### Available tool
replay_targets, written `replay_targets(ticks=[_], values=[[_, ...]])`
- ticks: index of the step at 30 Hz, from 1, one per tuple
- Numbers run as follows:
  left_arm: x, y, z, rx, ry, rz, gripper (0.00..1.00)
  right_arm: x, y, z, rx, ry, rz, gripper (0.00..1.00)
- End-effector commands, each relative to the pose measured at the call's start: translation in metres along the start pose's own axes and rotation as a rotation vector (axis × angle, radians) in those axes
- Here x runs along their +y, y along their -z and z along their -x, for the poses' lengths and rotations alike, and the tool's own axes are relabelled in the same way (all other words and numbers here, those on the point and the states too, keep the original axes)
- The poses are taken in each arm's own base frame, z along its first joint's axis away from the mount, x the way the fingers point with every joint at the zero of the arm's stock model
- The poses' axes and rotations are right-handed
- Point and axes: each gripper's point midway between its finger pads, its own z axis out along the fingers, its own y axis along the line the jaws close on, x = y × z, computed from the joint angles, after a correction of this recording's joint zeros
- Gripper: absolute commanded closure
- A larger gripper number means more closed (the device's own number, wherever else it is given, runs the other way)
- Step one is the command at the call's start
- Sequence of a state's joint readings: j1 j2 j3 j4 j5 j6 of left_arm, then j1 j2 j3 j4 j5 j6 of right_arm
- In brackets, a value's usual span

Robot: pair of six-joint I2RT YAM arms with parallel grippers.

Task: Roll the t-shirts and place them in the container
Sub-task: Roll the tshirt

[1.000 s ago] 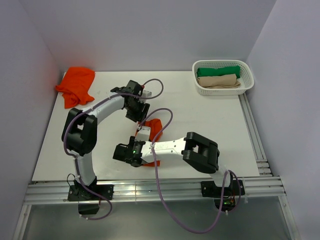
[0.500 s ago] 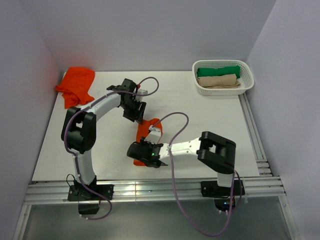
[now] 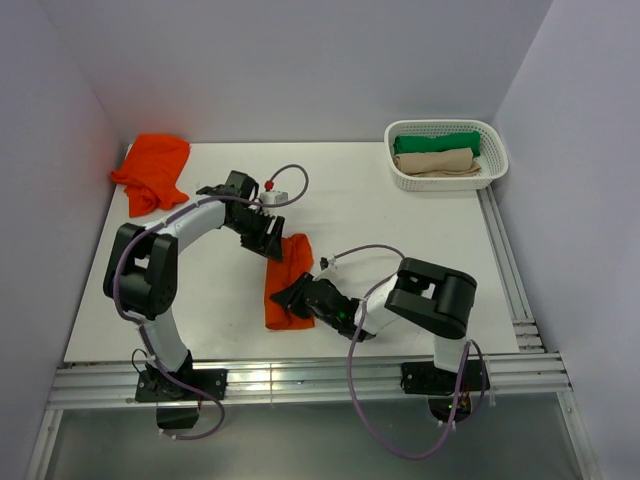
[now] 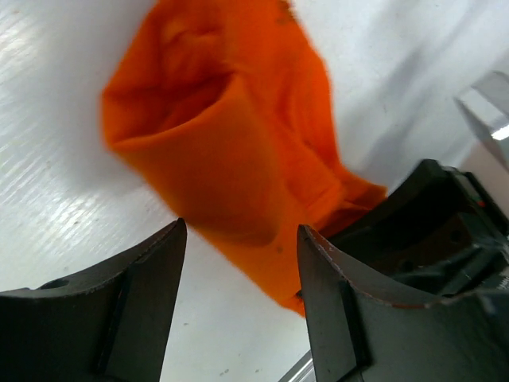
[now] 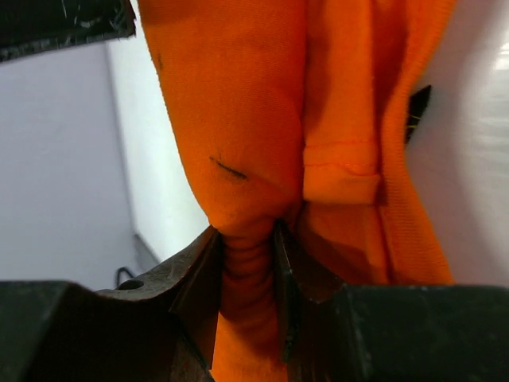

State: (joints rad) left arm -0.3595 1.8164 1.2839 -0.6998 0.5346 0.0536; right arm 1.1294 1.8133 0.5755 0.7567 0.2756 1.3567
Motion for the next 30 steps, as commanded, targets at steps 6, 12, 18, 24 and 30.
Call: replay_targets(ticks=[6,12,18,24,30], values=[[0.021,-0.017,-0.001,-0.045,-0.036,0.065,0.39,-0.025,-0.007,-0.024,0.141,-0.046,0.022,0.7],[0.056,-0.023,-0.003,-0.017,0.029,0.249,0.53,-0.031,-0.011,-0.017,0.108,0.033,-0.105,0.64],[0.055,-0.016,-0.002,-0.011,0.03,0.372,0.61,-0.026,-0.005,0.011,-0.026,0.141,-0.312,0.44],[0.044,-0.017,-0.001,0.004,0.011,0.396,0.62,0.004,0.017,0.027,-0.133,0.35,-0.567,0.34],[0.038,-0.022,-0.003,0.024,-0.001,0.395,0.63,0.041,0.032,0.033,-0.265,0.499,-0.66,0.32]])
